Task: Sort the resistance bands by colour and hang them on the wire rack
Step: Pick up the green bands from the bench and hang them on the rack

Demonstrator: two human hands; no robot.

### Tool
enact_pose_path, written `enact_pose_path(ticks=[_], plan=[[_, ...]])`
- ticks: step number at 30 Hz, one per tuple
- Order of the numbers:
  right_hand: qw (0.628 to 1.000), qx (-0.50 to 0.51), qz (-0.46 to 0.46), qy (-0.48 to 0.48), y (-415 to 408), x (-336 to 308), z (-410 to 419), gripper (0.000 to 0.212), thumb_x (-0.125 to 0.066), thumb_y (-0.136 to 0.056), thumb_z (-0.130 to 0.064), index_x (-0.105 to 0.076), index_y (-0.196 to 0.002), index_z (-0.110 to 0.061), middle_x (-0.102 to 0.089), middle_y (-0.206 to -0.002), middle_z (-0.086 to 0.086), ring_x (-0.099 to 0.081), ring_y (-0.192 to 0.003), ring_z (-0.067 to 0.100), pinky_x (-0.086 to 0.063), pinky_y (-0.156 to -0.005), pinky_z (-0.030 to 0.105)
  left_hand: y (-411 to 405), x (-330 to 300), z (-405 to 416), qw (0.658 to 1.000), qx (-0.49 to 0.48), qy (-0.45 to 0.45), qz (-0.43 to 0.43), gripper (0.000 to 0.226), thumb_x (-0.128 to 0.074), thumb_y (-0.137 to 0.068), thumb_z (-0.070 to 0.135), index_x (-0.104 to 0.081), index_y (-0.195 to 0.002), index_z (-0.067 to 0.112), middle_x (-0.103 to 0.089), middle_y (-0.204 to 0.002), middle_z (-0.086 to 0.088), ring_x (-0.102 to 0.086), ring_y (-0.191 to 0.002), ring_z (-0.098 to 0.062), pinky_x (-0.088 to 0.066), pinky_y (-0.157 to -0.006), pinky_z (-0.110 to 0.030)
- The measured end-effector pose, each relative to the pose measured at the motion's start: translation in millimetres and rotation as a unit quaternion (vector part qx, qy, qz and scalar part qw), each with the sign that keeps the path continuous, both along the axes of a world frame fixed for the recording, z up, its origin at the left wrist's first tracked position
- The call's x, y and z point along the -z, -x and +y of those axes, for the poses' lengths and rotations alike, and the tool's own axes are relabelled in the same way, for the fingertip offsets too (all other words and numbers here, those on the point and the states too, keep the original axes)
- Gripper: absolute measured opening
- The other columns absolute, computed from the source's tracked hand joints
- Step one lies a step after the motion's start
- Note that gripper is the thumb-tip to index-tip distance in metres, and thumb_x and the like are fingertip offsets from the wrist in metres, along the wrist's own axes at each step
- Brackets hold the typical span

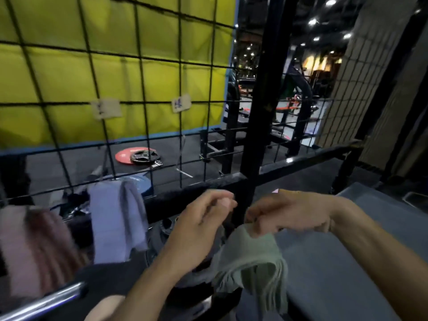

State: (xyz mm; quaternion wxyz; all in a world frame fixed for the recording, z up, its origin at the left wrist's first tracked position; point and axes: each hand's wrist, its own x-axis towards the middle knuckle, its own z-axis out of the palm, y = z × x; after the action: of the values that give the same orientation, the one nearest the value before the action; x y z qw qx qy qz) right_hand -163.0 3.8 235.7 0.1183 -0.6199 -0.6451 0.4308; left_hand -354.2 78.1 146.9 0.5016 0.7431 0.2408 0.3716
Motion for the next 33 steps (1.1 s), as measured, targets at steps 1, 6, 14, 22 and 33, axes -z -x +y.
enact_pose_path(ticks=[1, 6, 14, 22, 33], plan=[[0.999, -0.037, -0.015, 0.012, 11.3, -8.0, 5.4, 0.015, -0.063, -0.091, -0.017, -0.059, -0.079, -0.008, -0.048, -0.066, -0.009, -0.046, -0.065, 0.005, -0.039, -0.062, 0.017, 5.5, -2.1, 3.2, 0.998, 0.036, 0.044, 0.018, 0.038, -0.045, -0.094, 0.060, -0.070, -0.113, 0.038, -0.071, -0.117, 0.016, -0.063, -0.115, -0.002, -0.045, -0.108, -0.040], [0.990, -0.128, -0.051, 0.025, 42.6, -33.6, 28.2, 0.015, -0.056, -0.097, -0.006, -0.068, -0.092, -0.010, -0.066, -0.080, -0.008, -0.061, -0.075, 0.004, -0.047, -0.067, 0.015, 36.4, -4.7, 10.7, 0.981, 0.108, 0.111, 0.119, 0.057, -0.043, -0.087, 0.079, -0.066, -0.123, 0.043, -0.064, -0.130, 0.022, -0.057, -0.125, -0.004, -0.041, -0.111, -0.040], [0.983, -0.106, -0.149, 0.000, 40.9, -26.3, 48.1, 0.017, -0.068, -0.092, -0.028, -0.073, -0.106, -0.018, -0.070, -0.083, -0.011, -0.061, -0.077, 0.000, -0.044, -0.075, 0.028, 49.7, -30.3, 20.2, 0.970, 0.124, -0.034, 0.205, 0.044, -0.053, -0.100, 0.050, -0.055, -0.078, 0.012, -0.036, -0.070, 0.006, -0.034, -0.064, -0.010, -0.028, -0.062, -0.031], [0.994, -0.041, 0.101, 0.017, 22.4, 10.2, 37.9, 0.018, -0.050, -0.103, -0.022, -0.064, -0.097, -0.013, -0.062, -0.086, -0.009, -0.057, -0.085, 0.003, -0.046, -0.077, 0.019, 52.1, -27.6, 28.5, 0.978, 0.142, 0.002, 0.153, 0.044, -0.054, -0.099, 0.052, -0.062, -0.086, 0.011, -0.040, -0.076, 0.000, -0.036, -0.072, -0.015, -0.028, -0.067, -0.033], [0.979, -0.071, -0.075, -0.176, 25.6, -58.4, 100.6, 0.022, -0.061, -0.073, -0.037, -0.067, -0.074, -0.015, -0.052, -0.061, -0.012, -0.047, -0.056, 0.002, -0.038, -0.060, 0.024, 28.1, -70.2, 44.5, 0.968, -0.118, -0.156, 0.155, 0.042, -0.048, -0.101, 0.048, -0.048, -0.071, 0.019, -0.038, -0.060, 0.006, -0.034, -0.053, -0.012, -0.023, -0.049, -0.026]])
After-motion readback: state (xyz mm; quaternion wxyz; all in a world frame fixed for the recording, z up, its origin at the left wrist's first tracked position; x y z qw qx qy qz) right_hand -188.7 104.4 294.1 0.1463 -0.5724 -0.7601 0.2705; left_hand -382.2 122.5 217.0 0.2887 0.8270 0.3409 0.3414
